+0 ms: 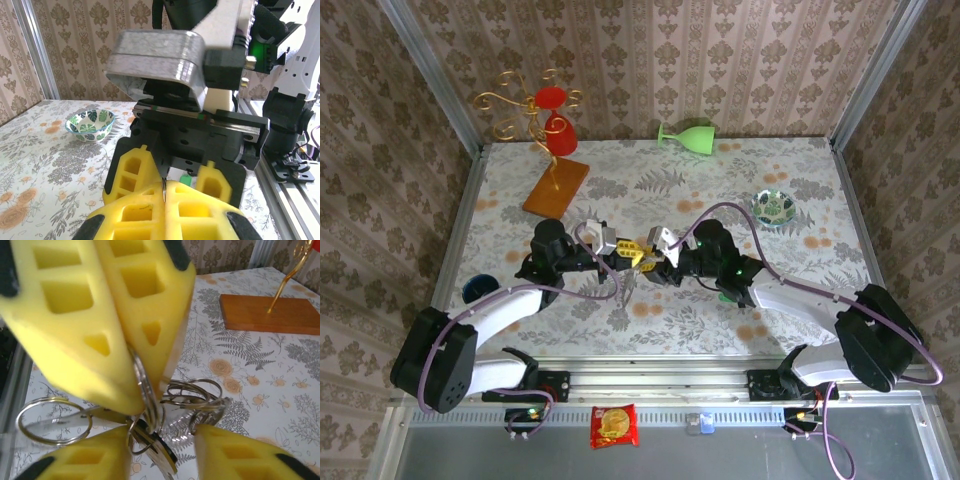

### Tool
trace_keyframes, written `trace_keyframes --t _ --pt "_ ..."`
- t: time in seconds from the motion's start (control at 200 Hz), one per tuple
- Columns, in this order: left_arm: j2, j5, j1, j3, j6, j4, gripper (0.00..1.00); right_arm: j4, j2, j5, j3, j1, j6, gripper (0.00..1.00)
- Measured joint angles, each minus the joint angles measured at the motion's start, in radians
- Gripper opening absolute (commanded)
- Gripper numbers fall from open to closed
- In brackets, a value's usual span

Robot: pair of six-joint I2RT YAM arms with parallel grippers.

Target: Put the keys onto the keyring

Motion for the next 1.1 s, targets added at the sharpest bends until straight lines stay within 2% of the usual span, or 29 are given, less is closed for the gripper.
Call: trace_keyframes --t 0.12,0.22,0.52,0.62,0.685,0.77,0.94,1.1 --pt "0.0 -0.003 0.007 0.0 0.001 -0.005 0.0 -0.019 -0.011 0.004 0.0 0.0 -0.004 0.09" --pt "-0.001 -0.013 0.012 0.0 0.016 -0.021 0.0 -0.061 -0.043 0.004 0.0 -0.001 -0.023 0.0" --pt "-0.01 -0.026 0.011 0.0 0.098 -0.139 0.0 -0.203 -0.131 0.061 0.021 -0.005 -0.091 0.0" --pt "-0.014 -0.021 0.011 0.0 0.115 -0.156 0.05 -0.241 -0.135 0.074 0.041 -0.004 -0.105 0.0" --pt "-0.016 -0.019 0.011 0.001 0.127 -0.163 0.11 -0.265 -0.135 0.081 0.058 -0.004 -0.114 0.0" --pt "-0.019 -0.023 0.014 0.001 0.144 -0.177 0.28 -0.286 -0.136 0.089 0.075 -0.003 -0.124 0.0" --pt "-0.031 -0.057 0.03 -0.01 0.138 -0.155 0.52 -0.355 -0.136 0.111 0.109 -0.005 -0.144 0.0" --pt "-0.111 -0.22 0.054 -0.099 0.076 -0.027 0.65 -0.424 -0.136 0.13 0.162 -0.005 -0.171 0.0"
